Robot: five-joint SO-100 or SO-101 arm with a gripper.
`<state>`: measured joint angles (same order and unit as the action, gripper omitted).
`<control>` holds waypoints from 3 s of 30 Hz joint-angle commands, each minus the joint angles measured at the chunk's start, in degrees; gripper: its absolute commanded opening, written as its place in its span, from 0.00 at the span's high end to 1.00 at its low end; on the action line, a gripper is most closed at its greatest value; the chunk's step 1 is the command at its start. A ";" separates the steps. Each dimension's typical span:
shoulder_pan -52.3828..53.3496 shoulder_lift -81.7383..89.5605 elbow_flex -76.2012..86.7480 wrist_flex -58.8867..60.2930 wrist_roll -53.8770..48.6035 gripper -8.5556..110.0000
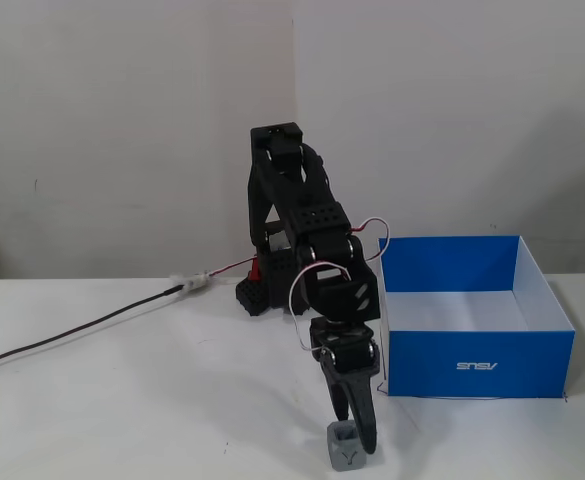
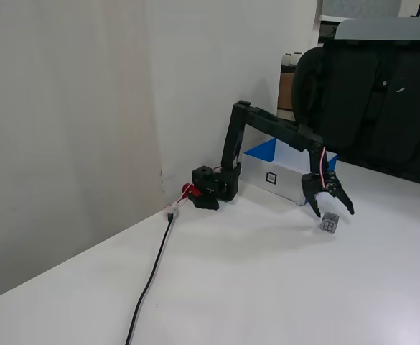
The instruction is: Pick the gray block and keep it in the box.
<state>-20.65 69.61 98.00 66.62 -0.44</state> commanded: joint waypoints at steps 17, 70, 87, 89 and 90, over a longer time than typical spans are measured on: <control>4.13 -13.27 -20.48 12.74 1.05 0.92; -34.37 31.29 -8.96 23.38 1.93 0.88; 12.92 62.93 23.82 -0.44 -0.18 0.93; 15.12 68.91 31.73 -5.19 -1.49 0.93; 16.26 71.98 35.60 -7.56 -2.55 0.93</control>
<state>-5.27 135.35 130.25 62.31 -2.02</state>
